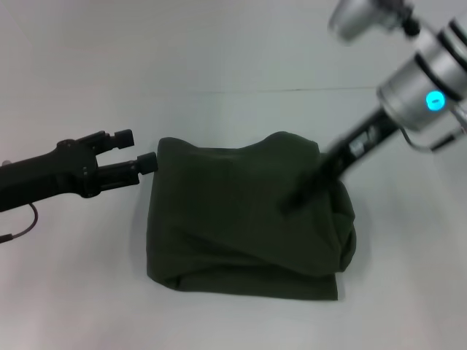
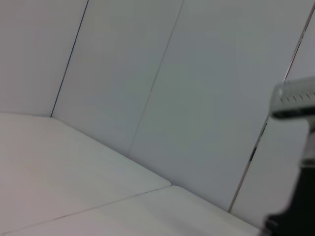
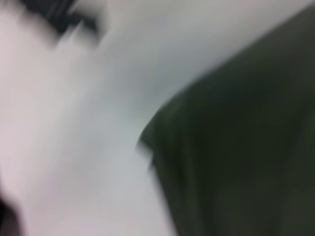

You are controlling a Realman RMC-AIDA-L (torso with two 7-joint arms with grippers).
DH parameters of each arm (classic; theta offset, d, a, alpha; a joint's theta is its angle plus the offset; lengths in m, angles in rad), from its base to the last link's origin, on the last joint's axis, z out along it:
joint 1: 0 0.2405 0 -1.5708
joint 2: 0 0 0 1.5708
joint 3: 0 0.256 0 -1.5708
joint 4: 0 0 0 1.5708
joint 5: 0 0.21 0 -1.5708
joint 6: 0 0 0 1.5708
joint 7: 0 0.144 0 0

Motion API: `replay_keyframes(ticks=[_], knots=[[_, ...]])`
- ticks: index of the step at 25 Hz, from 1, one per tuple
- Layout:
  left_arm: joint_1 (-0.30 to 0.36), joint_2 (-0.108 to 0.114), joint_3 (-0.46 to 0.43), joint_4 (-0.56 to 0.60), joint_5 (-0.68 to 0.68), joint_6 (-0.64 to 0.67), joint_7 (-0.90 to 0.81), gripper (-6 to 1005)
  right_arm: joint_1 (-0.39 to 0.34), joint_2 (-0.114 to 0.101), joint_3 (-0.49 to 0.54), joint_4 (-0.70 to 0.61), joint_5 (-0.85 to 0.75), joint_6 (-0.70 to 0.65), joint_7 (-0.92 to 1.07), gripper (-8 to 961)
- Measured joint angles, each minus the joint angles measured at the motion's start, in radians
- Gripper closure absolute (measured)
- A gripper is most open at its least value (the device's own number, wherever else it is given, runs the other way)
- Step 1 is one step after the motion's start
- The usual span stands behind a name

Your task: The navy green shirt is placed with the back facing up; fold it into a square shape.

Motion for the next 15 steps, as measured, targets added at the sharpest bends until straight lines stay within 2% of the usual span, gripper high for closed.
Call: replay_keyframes(ticks=[3, 7, 11, 15], knots=[[-0.008, 0.002, 0.000, 0.000, 0.000, -0.001, -0.001, 105, 0.005, -0.001, 0.000, 0.033, -0.004, 0.161, 0.029, 92], [-0.019, 0.003, 0.000, 0.000, 0.000, -0.001, -0.003, 105, 0.026, 0.017, -0.067, 0.081, -0.037, 0.330, 0.113, 92], [-0.025, 0.003, 0.000, 0.000, 0.000, -0.001, -0.005, 106, 0.032, 0.024, -0.109, 0.091, -0.083, 0.407, 0.228, 93], [-0.026, 0.002, 0.000, 0.000, 0.000, 0.000, -0.006, 107, 0.013, 0.015, -0.101, 0.091, -0.092, 0.424, 0.333, 93]])
